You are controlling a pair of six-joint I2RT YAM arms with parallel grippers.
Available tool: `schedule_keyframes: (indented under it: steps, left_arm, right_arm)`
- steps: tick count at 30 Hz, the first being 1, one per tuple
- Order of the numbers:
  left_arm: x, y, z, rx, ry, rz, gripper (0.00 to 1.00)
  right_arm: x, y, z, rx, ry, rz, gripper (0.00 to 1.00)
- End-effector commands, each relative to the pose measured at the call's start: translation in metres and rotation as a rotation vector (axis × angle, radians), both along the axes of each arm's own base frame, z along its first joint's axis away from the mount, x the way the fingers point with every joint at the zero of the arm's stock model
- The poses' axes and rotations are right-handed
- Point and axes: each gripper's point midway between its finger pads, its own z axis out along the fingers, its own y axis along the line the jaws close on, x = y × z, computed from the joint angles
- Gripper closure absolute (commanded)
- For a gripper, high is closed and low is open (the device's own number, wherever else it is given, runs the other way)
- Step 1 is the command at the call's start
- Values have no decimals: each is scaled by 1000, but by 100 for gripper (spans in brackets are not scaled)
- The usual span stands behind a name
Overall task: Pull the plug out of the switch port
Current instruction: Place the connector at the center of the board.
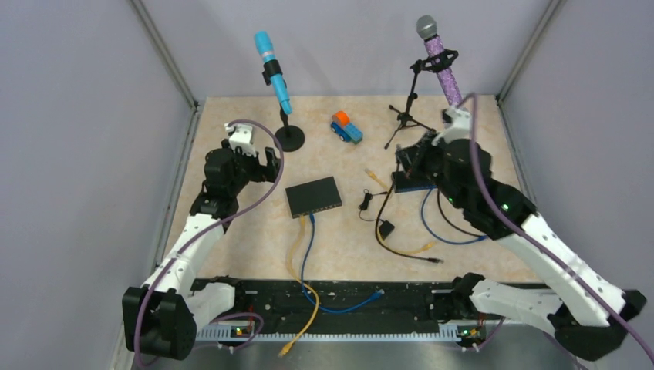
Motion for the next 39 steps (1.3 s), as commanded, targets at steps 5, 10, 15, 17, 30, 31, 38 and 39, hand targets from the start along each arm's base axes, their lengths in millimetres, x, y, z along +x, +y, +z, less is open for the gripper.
schedule_keyframes:
  steps: [5,10,15,17,30,31,38,39]
  left_arm:
    - [-5,-2,15,13,20,-31,1]
    - [-6,-5,15,-27,37,-30,1]
    - [-12,-9,14,-52,23,-49,1]
    - [-15,-9,13,-51,19,-56,1]
    - [-15,-1,0,-59,58,8,1]
    - [-13,2,-4,-51,68,21,1]
    - [-9,-4,-35,67,97,-83,1]
    - [-8,-6,-38,87,98,-108,1]
  right_arm:
    - [41,48,-54,-57,234,136,100]
    - [97,46,-74,-67,202,107,100]
    - [143,59,-100,-70,265,151,100]
    - [150,70,-118,-49,299,181,100]
    - [199,70,-193,45,468,60,90]
    - [201,69,-195,42,473,58,84]
    - [202,66,-191,29,482,83,56]
    - [196,67,-187,40,479,104,55]
